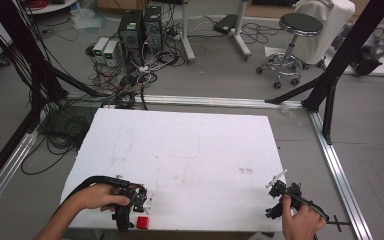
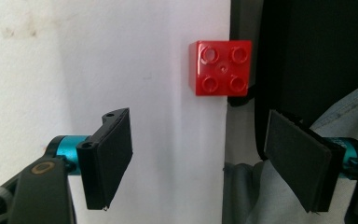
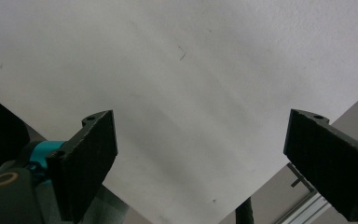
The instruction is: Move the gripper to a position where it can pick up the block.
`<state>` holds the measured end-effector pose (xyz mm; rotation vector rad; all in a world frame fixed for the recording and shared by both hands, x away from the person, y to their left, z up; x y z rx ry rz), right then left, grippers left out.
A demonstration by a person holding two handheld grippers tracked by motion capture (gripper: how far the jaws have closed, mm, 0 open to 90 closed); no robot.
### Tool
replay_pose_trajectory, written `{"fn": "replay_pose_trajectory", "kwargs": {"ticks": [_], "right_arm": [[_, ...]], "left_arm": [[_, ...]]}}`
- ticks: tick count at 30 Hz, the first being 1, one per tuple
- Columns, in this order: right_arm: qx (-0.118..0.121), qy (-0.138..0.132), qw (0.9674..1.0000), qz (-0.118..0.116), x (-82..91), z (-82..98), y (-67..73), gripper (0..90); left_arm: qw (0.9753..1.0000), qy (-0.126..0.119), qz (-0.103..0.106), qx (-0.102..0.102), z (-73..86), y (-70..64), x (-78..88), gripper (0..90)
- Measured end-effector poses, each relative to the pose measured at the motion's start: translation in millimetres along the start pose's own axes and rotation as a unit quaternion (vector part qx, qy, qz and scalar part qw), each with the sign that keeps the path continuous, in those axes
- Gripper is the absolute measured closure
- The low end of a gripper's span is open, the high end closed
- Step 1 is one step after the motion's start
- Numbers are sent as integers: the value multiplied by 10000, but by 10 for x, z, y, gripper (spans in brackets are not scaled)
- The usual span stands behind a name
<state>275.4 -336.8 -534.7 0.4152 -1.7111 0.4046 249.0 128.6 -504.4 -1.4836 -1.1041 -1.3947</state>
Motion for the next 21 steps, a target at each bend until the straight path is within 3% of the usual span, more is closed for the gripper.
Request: {"fn": "replay_pose_trajectory", "kwargs": {"ticks": [21], "right_arm": [[-5, -18, 10000, -17, 5, 6, -10, 88]], "left_arm": [[9994, 171, 70, -275, -236, -67, -267, 235]]}}
Point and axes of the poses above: each handheld gripper's, and its own axes: x roughly backward along the jaws, z roughly out of its underside, y roughly to its left, the point moved 3 cm from there along -x, roughly forward along the jaws, and after that the axes turned 14 degrees about -x, right-handed, at the moved point
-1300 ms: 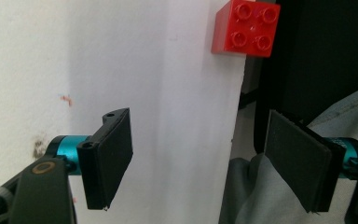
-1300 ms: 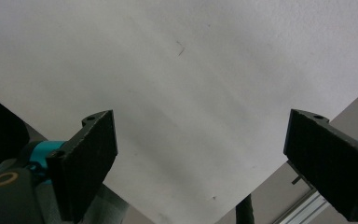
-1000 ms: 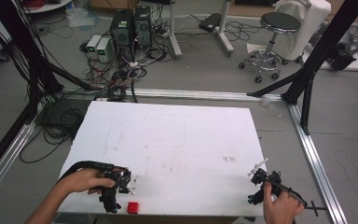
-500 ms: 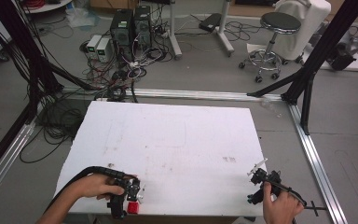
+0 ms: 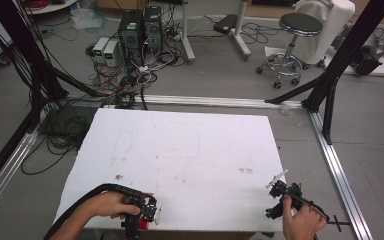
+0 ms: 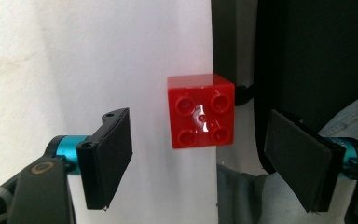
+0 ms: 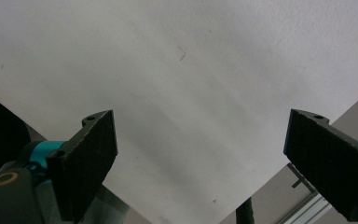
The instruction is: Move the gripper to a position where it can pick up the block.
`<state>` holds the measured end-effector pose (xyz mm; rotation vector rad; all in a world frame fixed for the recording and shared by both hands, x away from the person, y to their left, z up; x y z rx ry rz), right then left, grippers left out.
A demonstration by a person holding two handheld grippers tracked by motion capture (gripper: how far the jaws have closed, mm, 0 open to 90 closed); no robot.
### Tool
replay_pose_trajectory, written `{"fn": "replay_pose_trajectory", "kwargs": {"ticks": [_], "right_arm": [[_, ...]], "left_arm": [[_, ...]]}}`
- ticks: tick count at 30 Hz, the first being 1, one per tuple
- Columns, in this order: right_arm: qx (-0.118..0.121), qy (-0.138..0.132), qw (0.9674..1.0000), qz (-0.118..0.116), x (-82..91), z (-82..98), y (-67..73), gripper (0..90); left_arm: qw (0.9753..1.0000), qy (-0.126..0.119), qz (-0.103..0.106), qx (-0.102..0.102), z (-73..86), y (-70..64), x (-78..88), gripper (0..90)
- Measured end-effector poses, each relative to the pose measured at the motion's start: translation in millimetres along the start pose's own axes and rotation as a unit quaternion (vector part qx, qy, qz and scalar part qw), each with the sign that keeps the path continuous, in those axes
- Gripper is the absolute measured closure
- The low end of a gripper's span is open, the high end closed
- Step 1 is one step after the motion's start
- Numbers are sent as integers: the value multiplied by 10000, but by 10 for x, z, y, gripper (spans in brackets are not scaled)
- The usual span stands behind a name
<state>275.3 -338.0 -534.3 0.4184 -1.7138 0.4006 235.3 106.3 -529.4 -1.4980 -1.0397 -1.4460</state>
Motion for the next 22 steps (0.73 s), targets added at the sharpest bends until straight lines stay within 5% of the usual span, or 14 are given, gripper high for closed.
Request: {"fn": "replay_pose_trajectory", "kwargs": {"ticks": [22], "right_arm": [[-11, 26, 10000, -12, -7, -12, 17, 88]], "left_arm": [[9998, -15, -84, 202, 6, -20, -181, 236]]}}
Point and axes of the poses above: each handheld gripper's, and its own axes: x roughly backward along the jaws, z roughly out of its underside, y roughly to its left, the point moved 3 cm from there along -x, roughly forward along the jaws, and after that the axes turned 14 degrees about -x, right-handed, at the moved point
